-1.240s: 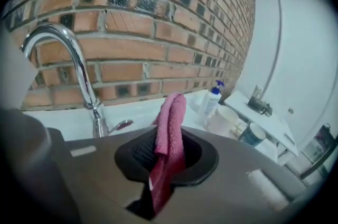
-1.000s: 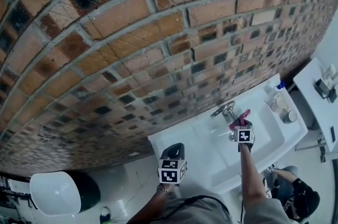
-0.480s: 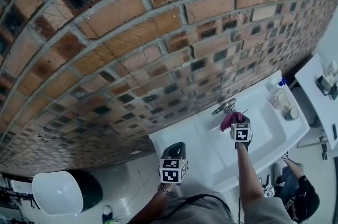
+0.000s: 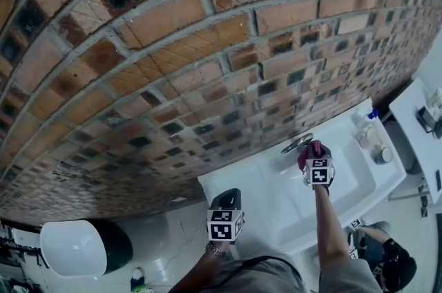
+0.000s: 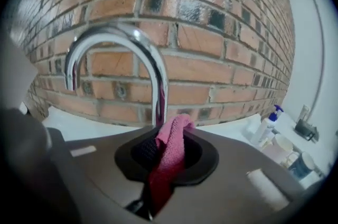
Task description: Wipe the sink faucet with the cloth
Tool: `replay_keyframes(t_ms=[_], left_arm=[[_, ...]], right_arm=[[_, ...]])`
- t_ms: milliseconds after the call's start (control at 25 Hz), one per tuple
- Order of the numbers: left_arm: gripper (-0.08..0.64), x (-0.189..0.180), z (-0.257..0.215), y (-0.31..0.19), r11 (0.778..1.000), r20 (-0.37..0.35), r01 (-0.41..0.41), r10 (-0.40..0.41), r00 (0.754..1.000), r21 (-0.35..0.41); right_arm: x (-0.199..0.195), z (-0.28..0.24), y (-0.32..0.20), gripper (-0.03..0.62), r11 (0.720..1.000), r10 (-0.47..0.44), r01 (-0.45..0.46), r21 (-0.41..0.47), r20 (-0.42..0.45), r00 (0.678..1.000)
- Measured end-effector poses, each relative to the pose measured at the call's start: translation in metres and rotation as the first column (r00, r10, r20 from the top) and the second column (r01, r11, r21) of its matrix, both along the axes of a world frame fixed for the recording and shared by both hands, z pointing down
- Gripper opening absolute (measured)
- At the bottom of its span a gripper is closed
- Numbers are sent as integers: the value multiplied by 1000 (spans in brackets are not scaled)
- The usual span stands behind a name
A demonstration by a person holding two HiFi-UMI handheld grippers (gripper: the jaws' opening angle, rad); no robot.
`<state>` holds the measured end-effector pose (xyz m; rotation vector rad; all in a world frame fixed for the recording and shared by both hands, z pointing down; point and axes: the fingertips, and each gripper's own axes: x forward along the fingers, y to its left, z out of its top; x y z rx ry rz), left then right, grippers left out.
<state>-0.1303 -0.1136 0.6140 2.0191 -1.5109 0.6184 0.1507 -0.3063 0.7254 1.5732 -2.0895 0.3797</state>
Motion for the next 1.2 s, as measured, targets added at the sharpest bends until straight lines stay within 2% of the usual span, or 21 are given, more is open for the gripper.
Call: replay_keyframes(t_ms=[80, 160, 280, 400, 480, 520, 680, 800, 920, 1000, 1040, 1120, 1200], left_arm=[[28, 2, 1, 0, 1000, -2, -3, 3, 1000, -2], [28, 5, 1, -1, 1000, 0, -12, 12, 1000, 0], [28, 15, 0, -1, 1000, 7, -30, 30, 1000, 7], [29, 23, -2, -1, 999, 9, -52, 52, 999, 14], [28, 25, -1, -2, 998, 5, -61, 60, 998, 13], [28, 26, -1, -2, 998, 3, -64, 64, 998, 11], [28, 31, 0, -1, 997, -4, -77, 77, 997, 7], [28, 33, -1, 0, 997, -3, -83, 83, 997, 9], [28, 31, -3, 1, 997, -2, -77, 77, 997, 12], [28, 27, -4, 3, 998, 3, -67, 67, 998, 13], [29, 25, -4, 4, 998, 5, -61, 61, 998, 13], [28, 19, -4, 5, 999, 8, -48, 48, 999, 9], [28, 14, -2, 5, 999, 8, -36, 36, 999, 3]], right_arm=[[0, -21, 0, 41, 996, -17, 3, 90, 152, 988], [-1, -41, -1, 40, 989, -52, 13, 148, 262, 964], [-4, -71, 5, 40, 973, -129, 35, 230, 407, 904], [-15, -112, 18, 40, 941, -253, 98, 325, 480, 840], [-36, -135, 29, 40, 920, -335, 165, 355, 495, 801], [-48, -143, 35, 40, 913, -364, 200, 357, 488, 793], [-98, -140, 60, 40, 876, -464, 347, 336, 387, 797], [-130, -104, 75, 38, 856, -510, 450, 254, 272, 816], [-143, -49, 85, 37, 873, -482, 484, 60, 264, 835], [-132, -11, 87, 37, 900, -398, 429, -75, 257, 880], [-120, 0, 84, 37, 921, -341, 376, -105, 250, 906], [-98, -5, 71, 37, 955, -269, 289, -65, 216, 939], [-86, -31, 51, 37, 959, -282, 278, 54, 107, 953]])
